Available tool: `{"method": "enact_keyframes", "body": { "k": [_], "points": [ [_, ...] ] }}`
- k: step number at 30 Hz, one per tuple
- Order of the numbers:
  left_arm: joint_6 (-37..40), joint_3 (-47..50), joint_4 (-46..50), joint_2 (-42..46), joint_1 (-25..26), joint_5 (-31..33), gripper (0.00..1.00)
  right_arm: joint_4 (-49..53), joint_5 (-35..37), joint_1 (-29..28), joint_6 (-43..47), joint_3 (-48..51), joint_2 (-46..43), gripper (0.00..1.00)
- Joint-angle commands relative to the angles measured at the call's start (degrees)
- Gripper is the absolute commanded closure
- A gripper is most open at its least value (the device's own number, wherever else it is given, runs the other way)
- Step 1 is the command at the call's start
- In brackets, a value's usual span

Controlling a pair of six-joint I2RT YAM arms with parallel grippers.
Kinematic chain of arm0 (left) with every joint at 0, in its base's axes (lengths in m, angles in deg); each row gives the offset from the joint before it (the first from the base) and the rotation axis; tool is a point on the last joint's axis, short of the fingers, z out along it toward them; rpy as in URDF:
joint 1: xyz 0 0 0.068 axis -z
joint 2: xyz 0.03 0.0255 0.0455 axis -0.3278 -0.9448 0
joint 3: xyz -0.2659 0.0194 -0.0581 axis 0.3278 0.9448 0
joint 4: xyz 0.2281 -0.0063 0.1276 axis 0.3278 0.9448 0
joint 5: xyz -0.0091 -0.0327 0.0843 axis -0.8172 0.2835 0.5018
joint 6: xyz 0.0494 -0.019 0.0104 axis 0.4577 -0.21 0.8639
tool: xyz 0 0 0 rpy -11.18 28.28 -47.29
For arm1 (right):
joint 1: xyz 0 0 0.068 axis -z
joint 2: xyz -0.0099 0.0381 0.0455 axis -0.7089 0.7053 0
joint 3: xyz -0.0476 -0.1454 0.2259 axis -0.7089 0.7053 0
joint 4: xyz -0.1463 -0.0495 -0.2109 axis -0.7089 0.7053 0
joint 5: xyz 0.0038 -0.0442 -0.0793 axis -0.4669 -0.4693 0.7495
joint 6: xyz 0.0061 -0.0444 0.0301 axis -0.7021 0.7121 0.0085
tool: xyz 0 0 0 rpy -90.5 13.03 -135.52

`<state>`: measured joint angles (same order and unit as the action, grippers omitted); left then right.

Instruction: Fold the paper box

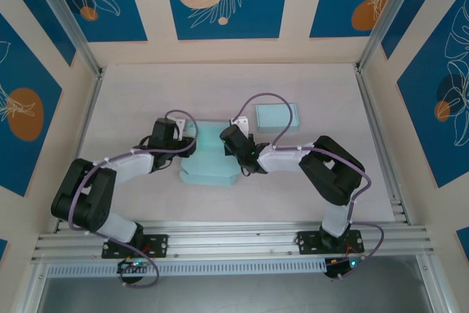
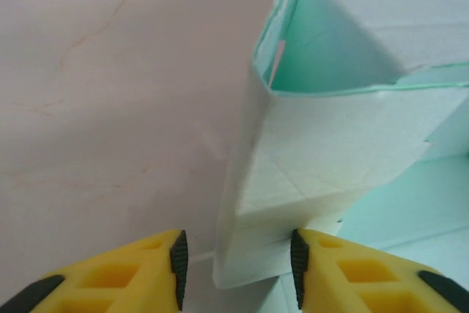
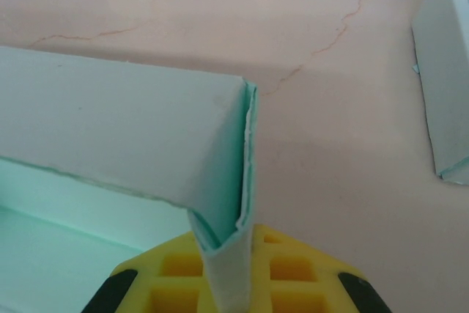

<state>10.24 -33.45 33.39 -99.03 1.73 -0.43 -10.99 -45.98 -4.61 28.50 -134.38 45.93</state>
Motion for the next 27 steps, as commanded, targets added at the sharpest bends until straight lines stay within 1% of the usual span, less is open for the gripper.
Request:
{"method": "enact_keyframes", "body": {
  "k": [1, 3, 5, 7, 10, 12, 13, 15, 19, 20, 21, 23, 24, 25, 27],
  "points": [
    [1.0, -0.8, -5.2, -2.9, 0.8, 7.4, 0.67, 1.5, -2.9, -1.3, 0.1, -1.6, 1.3, 1.00],
    [2.0, -0.8, -7.7, -4.0, 1.8, 10.4, 0.70, 2.1, -3.2, -1.5, 0.1, -2.0, 1.6, 1.00],
    [2.9, -0.5, -10.6, -5.2, 2.4, 13.2, 0.77, 2.6, -3.6, -1.5, 0.1, -2.5, 1.8, 1.00],
    [4.2, 0.1, -14.1, -6.0, 2.8, 14.7, 0.81, 2.8, -4.1, -1.4, 0.2, -2.8, 1.9, 1.00],
    [6.8, 0.7, -19.3, -7.3, 2.8, 14.0, 0.81, 3.1, -4.9, -1.4, 0.4, -3.2, 2.1, 1.00],
    [8.6, 1.2, -22.5, -7.8, 2.8, 12.3, 0.67, 3.1, -5.5, -1.2, 0.4, -3.4, 2.2, 1.00],
    [9.3, 1.0, -22.9, -7.8, 2.8, 11.4, 0.64, 3.2, -5.8, -1.2, 0.4, -3.5, 2.1, 1.00],
    [10.8, 0.7, -23.4, -7.7, 2.7, 9.5, 0.62, 3.3, -6.2, -0.9, 0.4, -3.5, 2.1, 1.00],
    [12.1, 0.5, -23.4, -7.1, 1.6, 7.4, 0.62, 2.9, -7.2, -0.6, 0.8, -3.2, 1.8, 1.00],
    [12.4, 0.1, -22.7, -7.0, 1.5, 7.5, 0.60, 2.7, -7.3, -0.6, 0.9, -3.1, 1.8, 1.00],
    [12.6, -0.2, -22.0, -6.9, 1.5, 7.7, 0.55, 2.7, -7.5, -0.6, 1.0, -3.0, 1.8, 1.00],
    [13.0, -0.3, -21.4, -6.6, 1.4, 8.0, 0.37, 2.4, -7.8, -0.6, 1.3, -3.0, 1.7, 1.00],
    [12.8, -0.4, -21.2, -6.3, 1.4, 8.6, 0.31, 2.2, -7.9, -0.6, 1.4, -2.9, 1.7, 1.00],
    [12.5, -0.6, -20.7, -6.0, 1.1, 8.8, 0.29, 2.2, -8.0, -0.6, 1.3, -2.9, 1.7, 1.00],
    [11.9, -0.8, -20.3, -5.7, 0.5, 8.3, 0.28, 2.0, -8.2, -0.6, 1.4, -3.0, 1.6, 1.00]
  ]
}}
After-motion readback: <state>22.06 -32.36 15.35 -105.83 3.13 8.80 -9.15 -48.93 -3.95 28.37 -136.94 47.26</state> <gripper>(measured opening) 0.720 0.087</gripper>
